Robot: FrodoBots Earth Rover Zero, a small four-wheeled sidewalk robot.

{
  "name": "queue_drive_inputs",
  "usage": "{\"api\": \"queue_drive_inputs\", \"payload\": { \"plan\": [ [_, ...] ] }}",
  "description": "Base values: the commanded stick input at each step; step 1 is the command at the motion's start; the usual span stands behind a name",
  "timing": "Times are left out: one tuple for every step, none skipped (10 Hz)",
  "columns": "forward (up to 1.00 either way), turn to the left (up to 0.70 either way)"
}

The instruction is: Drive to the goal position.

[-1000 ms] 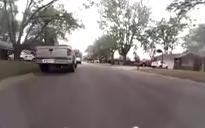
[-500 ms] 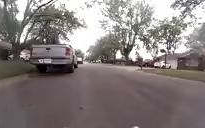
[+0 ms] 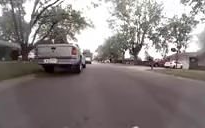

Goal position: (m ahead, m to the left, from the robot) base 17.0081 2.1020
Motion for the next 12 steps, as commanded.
{"api": "queue_drive_inputs", "payload": {
  "plan": [
    [0.7, -0.05],
    [0.7, -0.05],
    [0.7, -0.05],
    [0.7, -0.05],
    [0.7, -0.05],
    [0.7, -0.05],
    [0.7, -0.05],
    [0.7, -0.05],
    [0.7, -0.05],
    [0.7, -0.05],
    [0.7, -0.05],
    [0.7, -0.05]
  ]
}}
